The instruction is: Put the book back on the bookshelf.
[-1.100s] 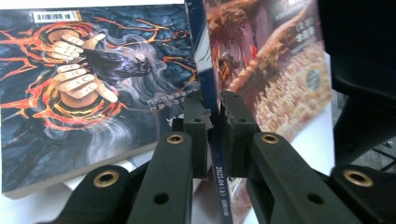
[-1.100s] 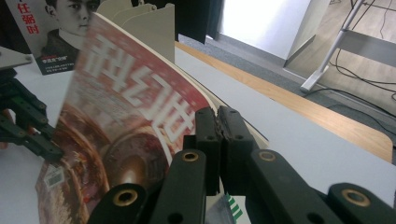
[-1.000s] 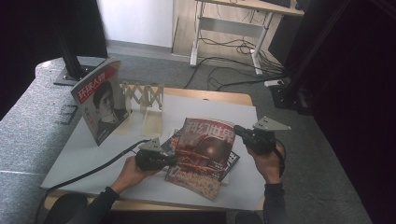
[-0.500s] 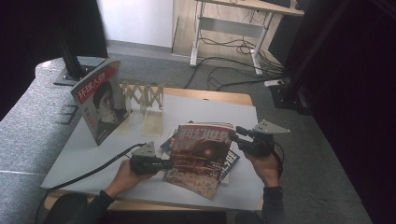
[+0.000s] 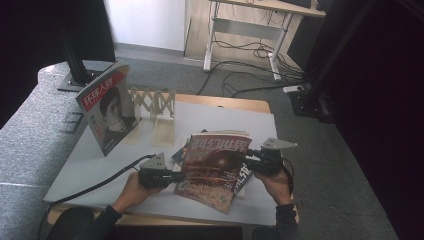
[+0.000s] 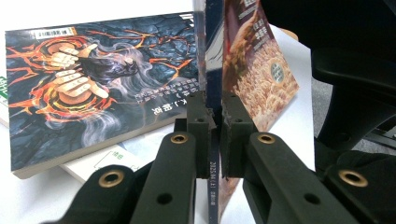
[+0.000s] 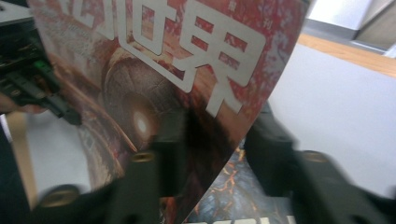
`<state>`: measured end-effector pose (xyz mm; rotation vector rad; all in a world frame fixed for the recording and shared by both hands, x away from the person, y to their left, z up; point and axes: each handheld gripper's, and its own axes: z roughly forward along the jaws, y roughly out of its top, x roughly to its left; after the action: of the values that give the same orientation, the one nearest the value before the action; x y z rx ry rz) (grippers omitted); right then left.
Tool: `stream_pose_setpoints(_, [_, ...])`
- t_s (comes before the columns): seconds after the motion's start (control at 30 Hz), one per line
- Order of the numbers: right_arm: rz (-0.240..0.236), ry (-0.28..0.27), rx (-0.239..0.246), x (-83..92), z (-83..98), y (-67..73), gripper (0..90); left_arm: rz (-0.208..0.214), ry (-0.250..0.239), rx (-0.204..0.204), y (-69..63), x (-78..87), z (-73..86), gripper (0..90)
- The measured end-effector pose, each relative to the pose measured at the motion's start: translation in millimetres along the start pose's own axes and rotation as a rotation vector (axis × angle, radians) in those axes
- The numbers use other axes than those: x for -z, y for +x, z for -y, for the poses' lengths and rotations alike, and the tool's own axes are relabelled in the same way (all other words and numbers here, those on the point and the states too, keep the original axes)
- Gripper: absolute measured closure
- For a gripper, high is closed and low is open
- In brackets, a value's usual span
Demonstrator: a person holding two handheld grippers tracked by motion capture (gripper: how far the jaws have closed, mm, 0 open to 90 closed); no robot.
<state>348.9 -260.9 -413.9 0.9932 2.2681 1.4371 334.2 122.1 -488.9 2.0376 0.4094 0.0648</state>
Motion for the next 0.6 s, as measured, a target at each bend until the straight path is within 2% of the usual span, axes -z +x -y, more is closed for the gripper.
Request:
stream_pose_setpoints(0.1, [-0.013, -0.028, -0.006, 3.6, 0.1, -0.1, 76.9, 0.009, 0.001, 0.009, 1.7, 0.8, -0.3, 84.3])
stream_pose_setpoints(0.23, [-0.013, -0.031, 0.013, 6.1, -3.2, 3.9, 80.9, 0.044, 0.005, 0.041, 4.4, 3.3, -2.5, 84.2])
stream_pose_setpoints(0.3, [-0.005, -0.046, 0.021, 6.6, -6.5, 6.9, 81.6, 0.044, -0.004, 0.047, 4.6, 5.8, -4.6, 84.3])
stream_pose_setpoints(0.5, [-0.003, -0.089, 0.070, 15.0, -27.4, 17.4, 82.1, 0.033, -0.054, 0.044, 7.1, 21.4, -16.1, 84.7])
stream_pose_setpoints(0.6, [0.011, -0.101, 0.099, 17.6, -40.1, 22.8, 82.3, 0.009, -0.059, 0.013, 5.9, 27.0, -25.8, 84.6])
